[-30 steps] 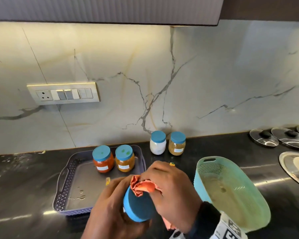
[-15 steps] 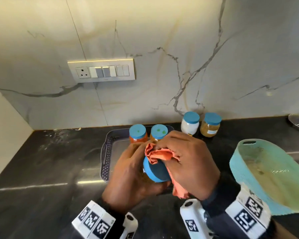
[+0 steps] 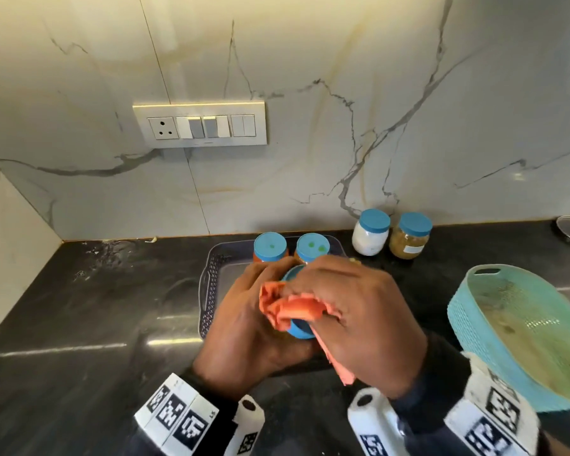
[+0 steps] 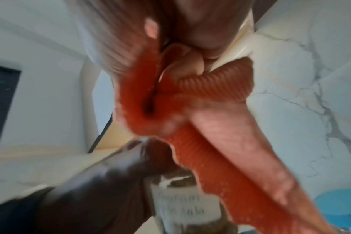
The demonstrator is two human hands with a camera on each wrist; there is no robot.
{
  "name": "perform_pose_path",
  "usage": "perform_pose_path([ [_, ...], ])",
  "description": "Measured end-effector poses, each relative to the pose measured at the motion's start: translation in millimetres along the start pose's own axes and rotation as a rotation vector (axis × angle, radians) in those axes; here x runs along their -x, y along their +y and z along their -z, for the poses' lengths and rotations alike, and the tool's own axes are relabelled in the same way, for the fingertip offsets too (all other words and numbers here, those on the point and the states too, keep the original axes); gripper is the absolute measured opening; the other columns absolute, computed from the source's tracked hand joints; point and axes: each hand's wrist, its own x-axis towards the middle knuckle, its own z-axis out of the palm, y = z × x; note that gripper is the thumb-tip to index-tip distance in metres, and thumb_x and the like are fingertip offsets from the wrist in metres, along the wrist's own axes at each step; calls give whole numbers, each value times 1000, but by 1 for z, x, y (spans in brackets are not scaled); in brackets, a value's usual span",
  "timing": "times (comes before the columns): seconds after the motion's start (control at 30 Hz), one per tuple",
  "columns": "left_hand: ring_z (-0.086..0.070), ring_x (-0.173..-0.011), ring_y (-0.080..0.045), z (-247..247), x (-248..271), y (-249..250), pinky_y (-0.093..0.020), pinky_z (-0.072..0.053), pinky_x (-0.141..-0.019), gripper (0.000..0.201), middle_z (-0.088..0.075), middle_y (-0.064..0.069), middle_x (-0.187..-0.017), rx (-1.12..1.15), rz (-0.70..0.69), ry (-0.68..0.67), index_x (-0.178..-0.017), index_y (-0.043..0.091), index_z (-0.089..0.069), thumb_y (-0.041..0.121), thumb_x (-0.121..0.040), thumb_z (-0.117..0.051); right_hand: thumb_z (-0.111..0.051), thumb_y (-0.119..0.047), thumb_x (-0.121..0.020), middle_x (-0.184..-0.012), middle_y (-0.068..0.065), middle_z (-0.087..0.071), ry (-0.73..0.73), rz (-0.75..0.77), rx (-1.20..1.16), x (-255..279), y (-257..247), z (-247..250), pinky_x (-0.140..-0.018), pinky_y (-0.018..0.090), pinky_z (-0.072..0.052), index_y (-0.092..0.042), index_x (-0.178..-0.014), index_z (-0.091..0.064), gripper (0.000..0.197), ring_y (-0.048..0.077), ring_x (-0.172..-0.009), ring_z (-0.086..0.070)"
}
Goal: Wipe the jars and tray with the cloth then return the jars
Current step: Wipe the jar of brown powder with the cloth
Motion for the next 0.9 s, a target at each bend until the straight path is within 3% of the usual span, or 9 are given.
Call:
perform_pose_path([
  [0.07, -56, -121, -4, 2, 1, -2, -24, -47, -100, 82, -52, 29, -131, 0, 6, 14, -135, 32, -49, 53, -63, -84, -67, -27, -88, -101, -9, -69, -55, 15, 12, 14, 0, 1, -82, 21, -53, -19, -100, -72, 15, 5, -92, -64],
  [0.13, -56, -121, -3, -2, 4, -2, -24, -48, -98, 84, -56, 24, -129, -11, 24, 24, -134, 31, -52, 49, -61, -91, -74, -22, -85, -100, -10, -69, -59, -14, 60, 18, 14, 6, -78, 25, -56, -20, -101, -71, 16, 4, -92, -64],
  [0.27, -55, -122, -1, -12, 3, 4, -21, -46, -101, 90, -56, 23, -133, 17, 45, 11, -139, 31, -52, 50, -60, -92, -60, -26, -86, -97, -5, -69, 64, -104, 42, -1, 30, 11, -76, 37, -56, -17, -97, -71, 18, 12, -90, -65],
  [0.43, -57, -118, -4, 3, -4, 5, -19, -46, -99, 85, -57, 22, -129, -48, -7, -10, -135, 27, -52, 53, -62, -87, -61, -20, -87, -106, -8, -68, -116, 75, 28, 16, 7, 9, -88, 19, -51, -18, -106, -70, 21, 6, -99, -62],
  [0.6, -54, -121, 2, -1, -1, 10, -12, -42, -100, 87, -53, 29, -129, -41, 27, -14, -136, 29, -53, 49, -61, -92, -67, -12, -86, -98, -4, -68, -3, -13, 77, -1, 34, 19, -75, 37, -54, -16, -99, -72, 14, 16, -90, -65],
  [0.7, -58, -116, -1, 3, -2, 7, -15, -46, -96, 86, -59, 22, -125, -52, 52, -1, -134, 27, -55, 50, -59, -92, -58, -15, -86, -99, -6, -67, -103, 89, 11, 3, 18, 14, -83, 28, -53, -15, -100, -71, 19, 11, -92, -63],
  [0.8, -62, -112, -2, 10, 3, 4, -24, -51, -94, 78, -65, 17, -122, 49, 213, -8, -127, 35, -56, 49, -59, -91, -65, -11, -83, -96, -10, -66, -181, 34, 49, 15, 29, 20, -78, 28, -53, -17, -96, -72, 16, 8, -89, -62],
  [0.83, -64, -110, -4, 11, 4, 3, -29, -53, -94, 74, -68, 16, -120, 151, 310, -9, -125, 36, -57, 44, -60, -93, -72, -9, -81, -94, -10, -67, -139, -43, 67, 14, 37, 24, -76, 28, -53, -19, -95, -72, 16, 7, -87, -63],
  [0.9, -67, -108, -8, 12, 3, 2, -35, -56, -95, 71, -71, 11, -116, 376, 483, 0, -124, 33, -57, 39, -62, -92, -77, -9, -80, -95, -9, -69, -21, -150, 93, 11, 48, 28, -76, 18, -51, -20, -97, -72, 21, 7, -88, -64],
])
